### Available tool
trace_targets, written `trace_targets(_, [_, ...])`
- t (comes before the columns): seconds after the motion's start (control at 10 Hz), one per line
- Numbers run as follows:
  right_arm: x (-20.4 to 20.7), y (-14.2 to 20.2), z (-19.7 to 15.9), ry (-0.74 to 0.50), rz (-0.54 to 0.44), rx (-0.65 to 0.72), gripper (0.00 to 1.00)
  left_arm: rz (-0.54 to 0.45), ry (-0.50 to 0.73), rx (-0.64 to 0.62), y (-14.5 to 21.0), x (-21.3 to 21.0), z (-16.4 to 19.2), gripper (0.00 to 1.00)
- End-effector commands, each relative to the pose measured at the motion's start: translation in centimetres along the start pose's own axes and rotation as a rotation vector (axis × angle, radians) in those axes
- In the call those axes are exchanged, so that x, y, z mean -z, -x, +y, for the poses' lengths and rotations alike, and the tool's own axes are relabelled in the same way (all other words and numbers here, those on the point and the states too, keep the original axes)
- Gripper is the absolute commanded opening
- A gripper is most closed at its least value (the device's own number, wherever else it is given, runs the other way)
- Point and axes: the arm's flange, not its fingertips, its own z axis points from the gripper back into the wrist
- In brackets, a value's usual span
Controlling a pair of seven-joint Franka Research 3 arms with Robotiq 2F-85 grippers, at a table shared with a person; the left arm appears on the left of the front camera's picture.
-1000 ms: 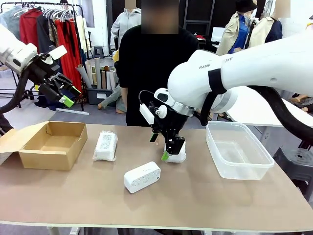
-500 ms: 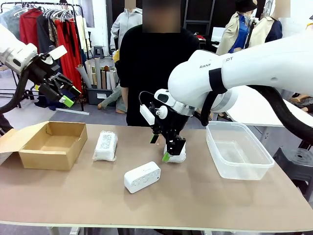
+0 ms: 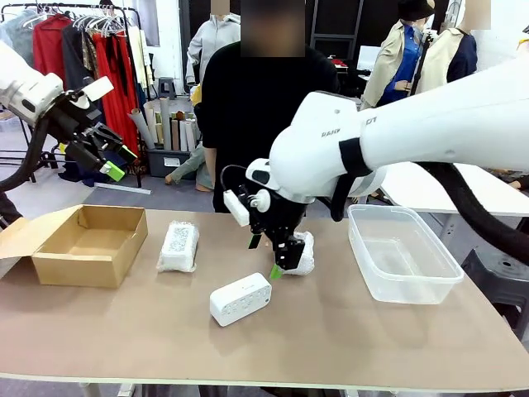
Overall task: Separate and place wrapped and unwrapped clocks.
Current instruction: Pick up the Digital clock indicated by the person.
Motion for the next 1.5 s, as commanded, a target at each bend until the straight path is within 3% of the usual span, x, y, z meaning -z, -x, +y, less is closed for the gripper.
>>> trace_targets(0.0, [1.6, -1.8, -1.3, 0.022, 0.078, 0.009, 1.00, -0.002, -0.006, 0.000, 0.0, -0.1, 0.0, 1.00])
trace_targets(0.6, [7.6, -3.4, -2.6, 0.000, 0.138, -0.042, 1.00, -0.002, -0.006, 0.000, 0.0, -0.1, 0.0, 1.00])
trace_targets(1.4, [10.8, -3.9, -1.8, -0.025, 0.203, -0.063, 1.00, -0.002, -0.006, 0.000, 0.0, -0.1, 0.0, 1.00])
